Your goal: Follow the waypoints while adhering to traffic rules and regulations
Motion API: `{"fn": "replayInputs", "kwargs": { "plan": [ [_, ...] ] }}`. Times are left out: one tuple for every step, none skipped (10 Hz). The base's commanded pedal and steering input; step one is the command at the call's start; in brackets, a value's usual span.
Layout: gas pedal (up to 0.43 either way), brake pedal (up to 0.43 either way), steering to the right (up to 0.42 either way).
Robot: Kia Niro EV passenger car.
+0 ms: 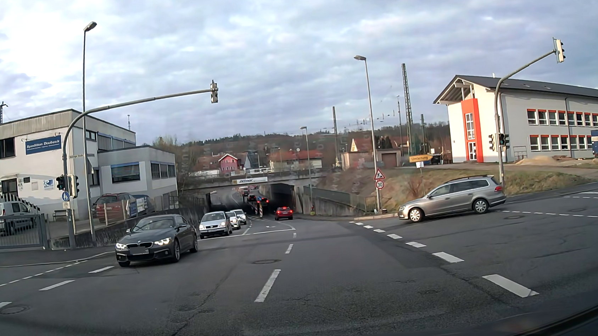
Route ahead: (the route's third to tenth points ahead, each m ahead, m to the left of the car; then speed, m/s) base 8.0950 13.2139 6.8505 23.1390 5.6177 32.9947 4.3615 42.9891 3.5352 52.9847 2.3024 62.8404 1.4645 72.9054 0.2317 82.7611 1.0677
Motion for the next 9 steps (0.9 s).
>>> {"fn": "replayInputs", "kwargs": {
  "plan": [
    [0.0,0.299,-0.012],
    [0.0,0.293,-0.019],
    [0.0,0.287,-0.024],
    [0.0,0.28,-0.028],
    [0.0,0.28,-0.033],
    [0.0,0.274,-0.033],
    [0.0,0.268,-0.032],
    [0.0,0.262,-0.03],
    [0.0,0.256,-0.03]
  ]
}}
